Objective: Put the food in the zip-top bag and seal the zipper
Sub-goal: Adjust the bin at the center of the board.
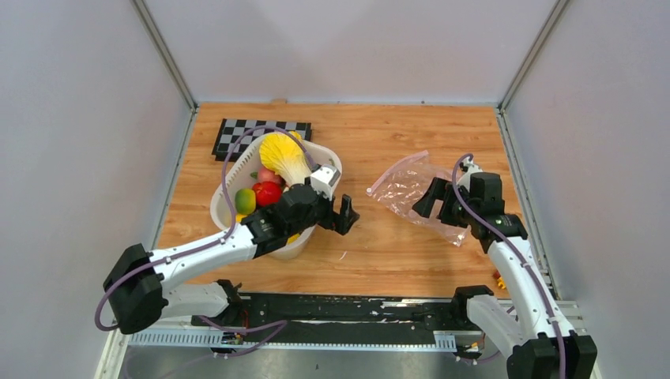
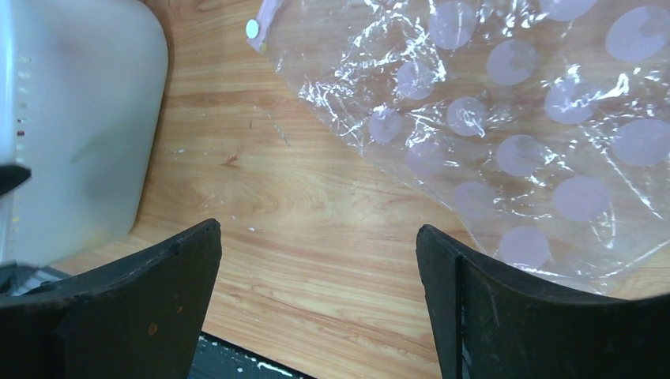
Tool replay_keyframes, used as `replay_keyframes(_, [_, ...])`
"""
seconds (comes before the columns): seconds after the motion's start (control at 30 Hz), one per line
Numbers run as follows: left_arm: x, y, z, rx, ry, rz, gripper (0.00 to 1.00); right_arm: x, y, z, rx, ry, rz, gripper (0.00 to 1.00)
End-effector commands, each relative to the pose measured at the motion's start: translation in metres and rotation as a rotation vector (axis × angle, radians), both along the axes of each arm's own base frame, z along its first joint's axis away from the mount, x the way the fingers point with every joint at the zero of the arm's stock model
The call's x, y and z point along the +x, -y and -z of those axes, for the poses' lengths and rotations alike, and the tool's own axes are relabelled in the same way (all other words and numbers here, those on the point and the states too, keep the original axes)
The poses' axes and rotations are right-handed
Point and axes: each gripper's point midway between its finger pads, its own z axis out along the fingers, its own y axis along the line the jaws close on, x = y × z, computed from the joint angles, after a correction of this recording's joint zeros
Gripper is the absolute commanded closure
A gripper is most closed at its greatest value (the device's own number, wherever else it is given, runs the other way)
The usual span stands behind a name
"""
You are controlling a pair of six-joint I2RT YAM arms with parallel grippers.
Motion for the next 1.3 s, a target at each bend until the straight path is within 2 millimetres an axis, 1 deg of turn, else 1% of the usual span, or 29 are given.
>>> replay_keyframes(0.0, [0.018, -0.062, 0.081, 0.301, -0.151, -0.083, 0.0, 0.003, -0.015, -0.01, 0.073, -0.003, -0.053, 0.06])
replay_keyframes(0.1, [0.032, -0.072, 0.081, 0.34, -0.152, -0.099, 0.0, 0.003, -0.02, -0.002, 0.088, -0.044, -0.073, 0.06])
replay_keyframes(0.2, [0.038, -0.073, 0.081, 0.35, -0.145, -0.1, 0.0, 0.005, -0.021, 0.005, 0.09, -0.06, -0.076, 0.07])
replay_keyframes(0.27, [0.035, -0.069, 0.078, 0.336, -0.162, -0.071, 0.0, 0.01, -0.021, 0.008, 0.091, -0.076, -0.068, 0.08])
replay_keyframes(0.3, [0.033, -0.065, 0.075, 0.313, -0.168, -0.058, 0.0, 0.014, -0.021, 0.009, 0.087, -0.088, -0.058, 0.1])
replay_keyframes(0.37, [0.028, -0.057, 0.066, 0.247, -0.171, -0.04, 0.0, 0.025, -0.02, 0.01, 0.051, -0.111, -0.031, 0.11])
replay_keyframes(0.43, [0.022, -0.045, 0.049, 0.156, -0.17, -0.003, 0.0, 0.041, -0.022, 0.011, 0.0, -0.112, -0.015, 0.14])
replay_keyframes(0.53, [0.012, -0.031, 0.028, 0.043, -0.17, 0.045, 0.0, 0.071, -0.023, 0.006, -0.075, -0.098, 0.037, 0.14])
replay_keyframes(0.7, [-0.003, -0.024, -0.007, -0.074, -0.146, 0.09, 0.0, 0.139, -0.011, -0.007, -0.16, -0.053, 0.242, 0.14])
replay_keyframes(0.77, [-0.007, -0.023, -0.022, -0.116, -0.13, 0.102, 0.0, 0.165, -0.008, -0.006, -0.194, -0.063, 0.306, 0.14])
replay_keyframes(0.8, [-0.008, -0.025, -0.029, -0.13, -0.118, 0.094, 0.0, 0.174, -0.006, 0.0, -0.212, -0.085, 0.342, 0.14])
replay_keyframes(0.83, [-0.007, -0.028, -0.035, -0.142, -0.102, 0.076, 0.0, 0.185, -0.007, -0.001, -0.222, -0.1, 0.355, 0.13])
replay_keyframes(0.87, [-0.005, -0.033, -0.039, -0.147, -0.089, 0.05, 0.0, 0.194, -0.009, 0.003, -0.24, -0.122, 0.353, 0.13])
replay_keyframes(0.93, [-0.002, -0.049, -0.038, -0.131, -0.064, -0.023, 0.0, 0.21, -0.01, 0.012, -0.28, -0.158, 0.377, 0.14])
replay_keyframes(1.0, [0.001, -0.062, -0.037, -0.114, -0.043, -0.087, 0.0, 0.223, -0.015, 0.023, -0.312, -0.195, 0.362, 0.19])
replay_keyframes(1.03, [0.001, -0.066, -0.037, -0.112, -0.037, -0.101, 0.0, 0.224, -0.018, 0.038, -0.344, -0.24, 0.351, 0.2])
replay_keyframes(1.07, [0.0, -0.069, -0.039, -0.116, -0.03, -0.104, 0.0, 0.229, -0.021, 0.042, -0.364, -0.252, 0.348, 0.2])
replay_keyframes(1.1, [-0.002, -0.07, -0.041, -0.122, -0.024, -0.103, 0.0, 0.233, -0.023, 0.042, -0.377, -0.259, 0.346, 0.2])
replay_keyframes(1.2, [-0.007, -0.072, -0.045, -0.133, -0.014, -0.086, 0.0, 0.232, -0.022, 0.053, -0.448, -0.289, 0.35, 0.23])
replay_keyframes(1.27, [-0.008, -0.073, -0.046, -0.13, -0.012, -0.084, 0.0, 0.231, -0.023, 0.056, -0.469, -0.284, 0.349, 0.25])
